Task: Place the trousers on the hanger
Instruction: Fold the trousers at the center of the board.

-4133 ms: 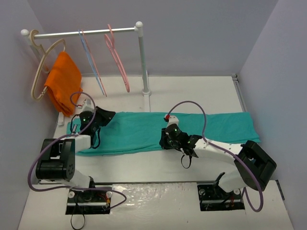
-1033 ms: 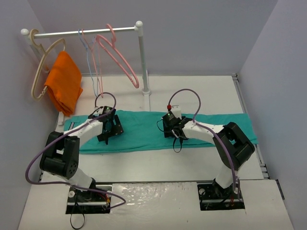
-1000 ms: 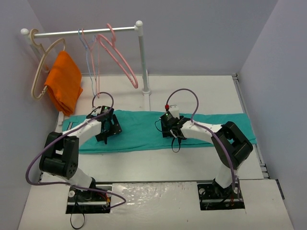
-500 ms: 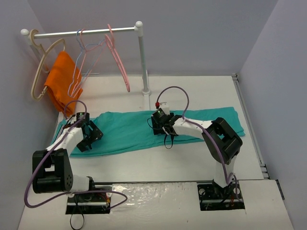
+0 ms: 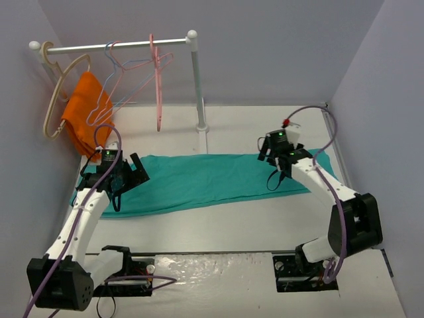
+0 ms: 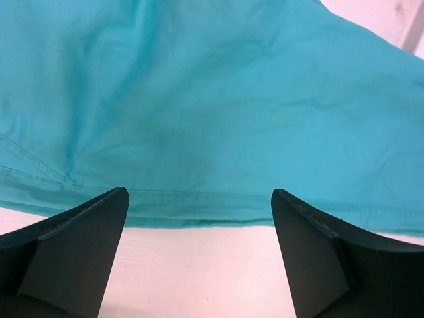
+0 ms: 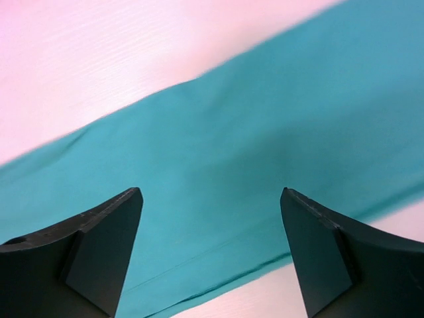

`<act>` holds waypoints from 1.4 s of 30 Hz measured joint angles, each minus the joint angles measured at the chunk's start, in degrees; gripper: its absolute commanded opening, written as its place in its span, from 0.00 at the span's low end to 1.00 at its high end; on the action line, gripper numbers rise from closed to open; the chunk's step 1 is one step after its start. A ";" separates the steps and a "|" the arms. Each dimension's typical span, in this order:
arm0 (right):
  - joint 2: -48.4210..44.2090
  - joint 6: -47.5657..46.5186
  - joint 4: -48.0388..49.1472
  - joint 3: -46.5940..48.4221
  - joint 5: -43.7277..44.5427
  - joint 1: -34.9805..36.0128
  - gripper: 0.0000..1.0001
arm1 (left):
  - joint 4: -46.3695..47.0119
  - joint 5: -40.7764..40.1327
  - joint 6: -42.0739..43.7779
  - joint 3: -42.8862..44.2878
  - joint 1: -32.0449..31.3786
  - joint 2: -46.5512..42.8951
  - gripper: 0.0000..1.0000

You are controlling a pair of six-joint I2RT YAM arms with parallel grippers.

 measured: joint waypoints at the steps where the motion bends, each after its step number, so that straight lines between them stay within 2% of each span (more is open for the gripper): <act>1: -1.37 0.32 -0.62 -1.37 0.05 -3.52 0.86 | -0.55 1.04 1.23 0.00 0.00 -1.09 0.88; 5: -3.64 2.08 -3.06 -6.09 0.95 -17.12 0.94 | -0.82 4.34 5.86 -0.91 -0.10 -4.83 0.92; 7: -3.91 2.92 -4.36 -7.59 1.04 -21.75 0.96 | -1.14 5.79 8.09 -1.34 -0.11 -6.09 0.93; 12: -3.55 4.22 -5.29 -8.02 0.98 -30.04 0.97 | -1.15 7.55 11.89 -1.38 -0.15 -7.26 0.94; 16: 0.71 5.19 -4.96 -7.00 0.96 -34.82 0.96 | -1.04 8.23 13.05 -1.38 -0.15 -7.32 0.94; 28: 11.05 8.79 -0.48 -5.81 -1.09 -38.80 0.94 | -0.92 9.59 13.58 -1.40 -0.15 -6.90 0.94; 39: 14.44 7.54 6.21 -4.52 -2.69 -40.11 0.80 | -0.61 9.88 13.60 -1.40 -0.15 -6.49 0.94; 42: 15.40 6.35 7.44 -3.85 -2.62 -40.14 0.71 | -0.59 9.90 13.60 -1.40 -0.15 -6.27 0.94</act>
